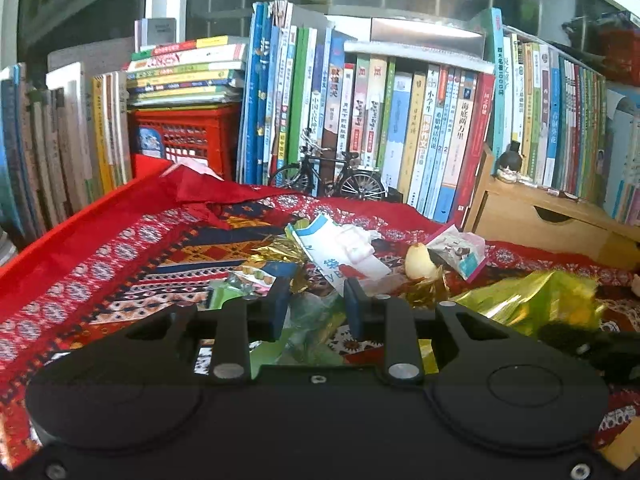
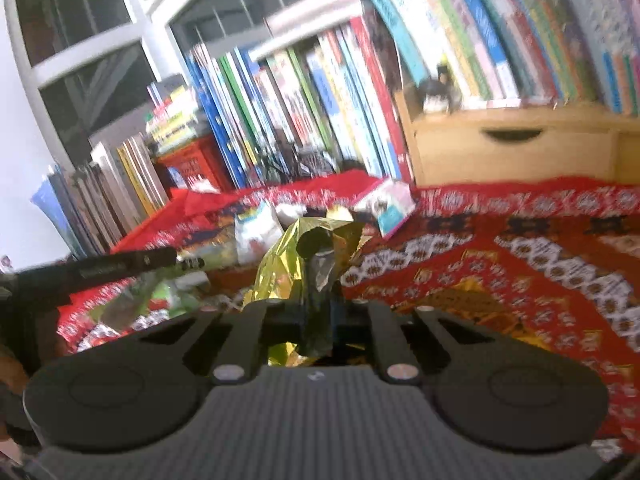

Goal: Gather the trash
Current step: 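Grasp a green plastic bag with the left tool while the right tool grasps gold foil, then carry the green bag and gold foil toward the bed edge with both tools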

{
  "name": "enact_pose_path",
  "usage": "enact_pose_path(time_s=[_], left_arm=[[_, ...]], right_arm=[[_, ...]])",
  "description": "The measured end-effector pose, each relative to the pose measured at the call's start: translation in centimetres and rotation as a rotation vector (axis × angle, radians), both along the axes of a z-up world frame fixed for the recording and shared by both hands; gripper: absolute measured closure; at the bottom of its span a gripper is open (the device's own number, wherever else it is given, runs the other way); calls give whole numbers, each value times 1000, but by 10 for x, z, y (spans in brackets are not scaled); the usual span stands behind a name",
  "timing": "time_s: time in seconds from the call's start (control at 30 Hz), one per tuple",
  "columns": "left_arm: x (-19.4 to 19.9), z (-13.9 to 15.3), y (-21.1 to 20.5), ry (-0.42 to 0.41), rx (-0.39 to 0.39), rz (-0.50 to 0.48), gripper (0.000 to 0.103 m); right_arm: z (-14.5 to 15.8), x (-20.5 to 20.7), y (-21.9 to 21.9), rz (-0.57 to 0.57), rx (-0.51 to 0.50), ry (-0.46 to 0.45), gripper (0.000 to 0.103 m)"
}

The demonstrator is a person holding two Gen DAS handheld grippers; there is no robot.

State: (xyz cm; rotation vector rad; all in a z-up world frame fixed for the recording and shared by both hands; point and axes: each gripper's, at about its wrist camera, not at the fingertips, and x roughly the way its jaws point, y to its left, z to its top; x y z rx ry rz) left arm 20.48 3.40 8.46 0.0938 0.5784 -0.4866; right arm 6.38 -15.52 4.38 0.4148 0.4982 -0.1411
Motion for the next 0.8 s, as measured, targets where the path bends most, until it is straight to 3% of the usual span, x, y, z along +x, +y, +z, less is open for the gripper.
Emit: enact_pose_path(time_s=[0.17,0.33,0.43,0.7,0.8], left_arm=[[-34,26,18,-9,-42,23,75],[-69,43,36,-19,-59,-57,75],[-88,49,48,-24,-70,-108,75],[-125,59,90,-4,-117,-189,75],[-135,64,106,-9,-129,-212,75]], right_arm=[[40,-35,11,21,-34,-49,96],[73,-70,37,-2,-40,-98,96],[89,-93,62,-23,-95,-126,96],[113,-143,118,-99,-179,-151,96],[118,-167,129,-150,-95,-186,96]])
